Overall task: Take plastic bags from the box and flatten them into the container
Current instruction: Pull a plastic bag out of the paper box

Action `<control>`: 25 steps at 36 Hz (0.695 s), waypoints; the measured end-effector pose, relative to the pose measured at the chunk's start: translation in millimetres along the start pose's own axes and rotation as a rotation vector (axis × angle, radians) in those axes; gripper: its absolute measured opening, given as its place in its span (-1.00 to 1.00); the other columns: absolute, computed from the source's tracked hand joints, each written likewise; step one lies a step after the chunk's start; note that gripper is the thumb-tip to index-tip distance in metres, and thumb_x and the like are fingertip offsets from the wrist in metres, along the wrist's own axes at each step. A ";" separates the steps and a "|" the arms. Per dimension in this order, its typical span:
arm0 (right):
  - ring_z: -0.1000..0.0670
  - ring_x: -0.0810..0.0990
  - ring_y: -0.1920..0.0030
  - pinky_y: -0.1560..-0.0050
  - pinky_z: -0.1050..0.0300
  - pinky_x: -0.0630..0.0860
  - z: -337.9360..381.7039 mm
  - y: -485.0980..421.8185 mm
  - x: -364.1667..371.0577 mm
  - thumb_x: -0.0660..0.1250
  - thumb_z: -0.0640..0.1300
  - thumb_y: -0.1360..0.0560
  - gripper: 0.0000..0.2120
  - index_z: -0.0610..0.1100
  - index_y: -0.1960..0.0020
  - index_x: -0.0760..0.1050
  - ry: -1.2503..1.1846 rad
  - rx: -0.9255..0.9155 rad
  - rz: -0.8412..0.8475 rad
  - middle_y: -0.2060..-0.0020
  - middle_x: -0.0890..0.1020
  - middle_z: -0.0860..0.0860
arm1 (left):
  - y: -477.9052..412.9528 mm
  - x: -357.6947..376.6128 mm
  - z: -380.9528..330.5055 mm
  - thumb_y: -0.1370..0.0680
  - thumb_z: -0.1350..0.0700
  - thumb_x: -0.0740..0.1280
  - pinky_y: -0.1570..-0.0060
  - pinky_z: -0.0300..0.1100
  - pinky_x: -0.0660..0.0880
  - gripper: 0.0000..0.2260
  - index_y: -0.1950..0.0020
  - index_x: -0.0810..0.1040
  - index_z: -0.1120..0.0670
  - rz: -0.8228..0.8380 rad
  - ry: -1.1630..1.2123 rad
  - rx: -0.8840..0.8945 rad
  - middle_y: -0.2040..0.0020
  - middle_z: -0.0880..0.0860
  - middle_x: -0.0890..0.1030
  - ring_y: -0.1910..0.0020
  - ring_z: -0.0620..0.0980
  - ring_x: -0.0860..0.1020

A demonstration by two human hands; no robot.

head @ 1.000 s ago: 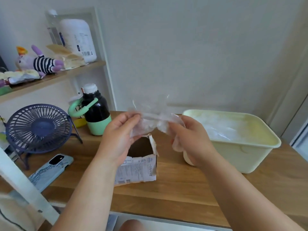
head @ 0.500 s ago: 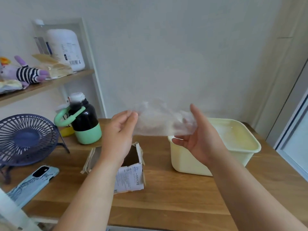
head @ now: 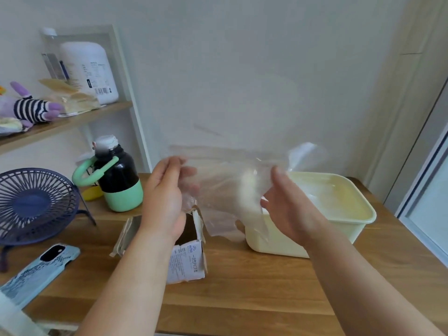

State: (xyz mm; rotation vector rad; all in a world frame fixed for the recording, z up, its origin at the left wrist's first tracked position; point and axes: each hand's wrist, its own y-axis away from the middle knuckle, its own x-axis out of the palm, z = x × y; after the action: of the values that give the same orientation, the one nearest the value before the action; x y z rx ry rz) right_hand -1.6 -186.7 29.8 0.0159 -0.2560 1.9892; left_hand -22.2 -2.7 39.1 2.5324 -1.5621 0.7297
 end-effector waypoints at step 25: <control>0.05 0.56 0.25 0.23 0.12 0.49 41.1 7.4 9.6 0.19 0.38 -0.41 -0.45 -0.13 0.09 0.51 0.512 0.053 -0.334 0.22 0.63 -0.01 | 7.7 23.9 8.8 -0.61 0.01 0.27 0.36 -0.49 0.35 -0.78 -0.15 0.62 0.04 -0.046 -0.777 0.571 0.36 -0.17 0.51 0.43 -0.21 0.49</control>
State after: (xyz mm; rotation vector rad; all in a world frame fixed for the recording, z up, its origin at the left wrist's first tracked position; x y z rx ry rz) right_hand -16.7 -188.7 69.9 -0.3882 0.1258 1.6025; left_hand -17.0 -28.8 40.4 3.5619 -1.6157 0.1748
